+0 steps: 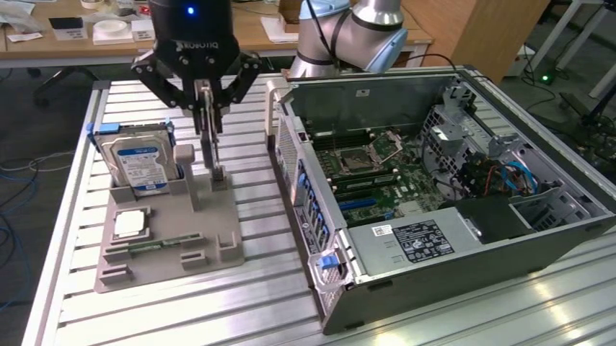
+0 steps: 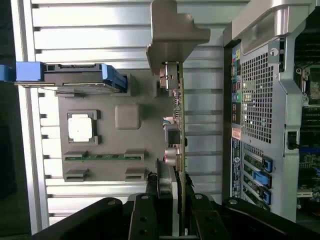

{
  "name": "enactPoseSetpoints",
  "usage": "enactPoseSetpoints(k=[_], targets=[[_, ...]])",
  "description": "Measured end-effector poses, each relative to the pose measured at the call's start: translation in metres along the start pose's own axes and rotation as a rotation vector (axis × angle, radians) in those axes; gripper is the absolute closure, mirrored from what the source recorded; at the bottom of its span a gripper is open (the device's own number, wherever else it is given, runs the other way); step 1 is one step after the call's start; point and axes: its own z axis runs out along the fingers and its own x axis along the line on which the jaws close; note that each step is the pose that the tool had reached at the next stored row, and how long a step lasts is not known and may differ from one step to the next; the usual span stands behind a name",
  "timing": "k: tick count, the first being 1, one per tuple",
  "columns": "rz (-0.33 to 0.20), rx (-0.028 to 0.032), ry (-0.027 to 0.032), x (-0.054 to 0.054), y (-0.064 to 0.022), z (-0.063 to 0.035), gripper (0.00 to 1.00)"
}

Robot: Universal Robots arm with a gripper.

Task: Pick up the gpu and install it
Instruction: 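Pick up the gpu and move the gpu toward the slot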

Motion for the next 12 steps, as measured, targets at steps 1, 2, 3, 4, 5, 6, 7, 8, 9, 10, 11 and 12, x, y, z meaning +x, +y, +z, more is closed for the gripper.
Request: enactPoseSetpoints(k=[1, 2, 3, 4, 5, 6, 7, 8, 9, 10, 11, 12], targets=[[0.000, 0.0000, 0.0000, 0.000, -0.0001, -0.0035, 0.72], [0.000, 0.0000, 0.0000, 0.000, -0.0001, -0.0071, 0.72], [0.000, 0.0001, 0.0000, 0.000, -0.0002, -0.0105, 0.72], [0.000, 0.0000, -0.0001, 0.000, -0.0002, -0.0139, 0.72], [0.000, 0.0000, -0.0001, 0.000, -0.0003, -0.0172, 0.72], [0.000, 0.0000, 0.0000, 0.000, -0.0004, -0.0206, 0.72], [0.000, 0.0001, 0.0000, 0.000, -0.0005, -0.0236, 0.72], [0.000, 0.0000, 0.0000, 0.000, -0.0005, -0.0262, 0.72], [0.000, 0.0000, -0.0001, 0.000, -0.0006, -0.0288, 0.72], [0.000, 0.0000, 0.0000, 0.000, -0.0006, -0.0317, 0.72], [0.000, 0.0001, 0.0001, 0.000, -0.0007, -0.0341, 0.72], [0.000, 0.0000, -0.0001, 0.000, -0.0007, -0.0358, 0.72]])
